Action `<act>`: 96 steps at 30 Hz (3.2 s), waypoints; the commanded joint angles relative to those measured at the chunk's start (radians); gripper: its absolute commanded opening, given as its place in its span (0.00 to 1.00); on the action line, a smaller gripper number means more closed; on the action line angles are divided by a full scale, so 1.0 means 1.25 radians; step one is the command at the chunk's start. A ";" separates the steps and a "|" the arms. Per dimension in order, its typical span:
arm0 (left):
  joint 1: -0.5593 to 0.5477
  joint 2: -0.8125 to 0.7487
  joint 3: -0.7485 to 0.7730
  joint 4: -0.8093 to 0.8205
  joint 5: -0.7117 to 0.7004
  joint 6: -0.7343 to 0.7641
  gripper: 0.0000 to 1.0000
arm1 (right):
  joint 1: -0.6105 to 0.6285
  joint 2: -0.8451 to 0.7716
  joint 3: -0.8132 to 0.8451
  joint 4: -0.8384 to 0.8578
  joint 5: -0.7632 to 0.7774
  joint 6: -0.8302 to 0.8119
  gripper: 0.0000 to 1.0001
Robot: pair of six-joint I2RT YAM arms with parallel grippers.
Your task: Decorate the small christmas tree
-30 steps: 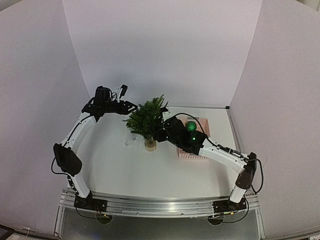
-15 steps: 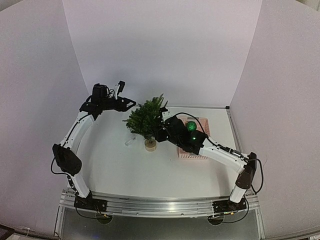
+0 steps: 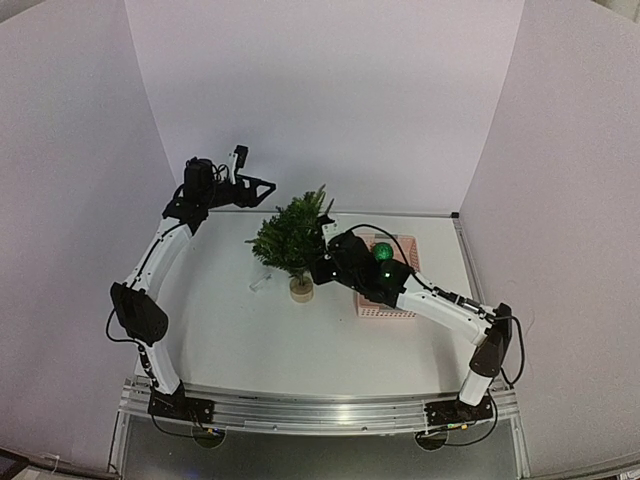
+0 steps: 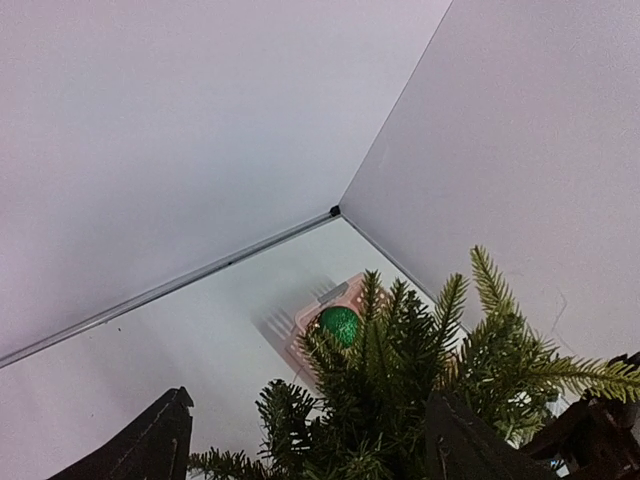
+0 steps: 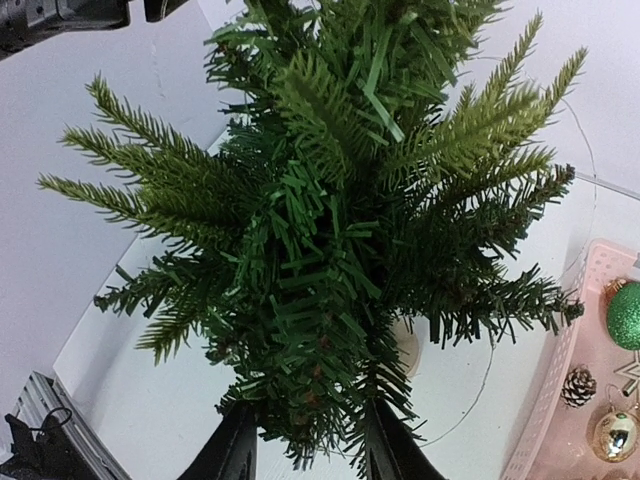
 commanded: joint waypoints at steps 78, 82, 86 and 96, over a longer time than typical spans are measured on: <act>-0.066 -0.504 -0.604 -0.065 0.088 0.685 0.75 | -0.101 -0.082 -0.045 0.013 -0.036 -0.062 0.53; -0.088 -0.658 -0.770 -0.001 0.169 0.909 0.79 | -0.101 -0.092 -0.049 0.013 -0.046 -0.055 0.55; -0.147 -0.697 -0.852 -0.097 0.153 1.208 0.82 | -0.101 -0.096 -0.053 0.013 -0.069 -0.063 0.57; -0.317 -0.544 -0.924 0.105 0.057 1.408 0.81 | -0.101 -0.121 -0.092 0.014 -0.090 -0.064 0.58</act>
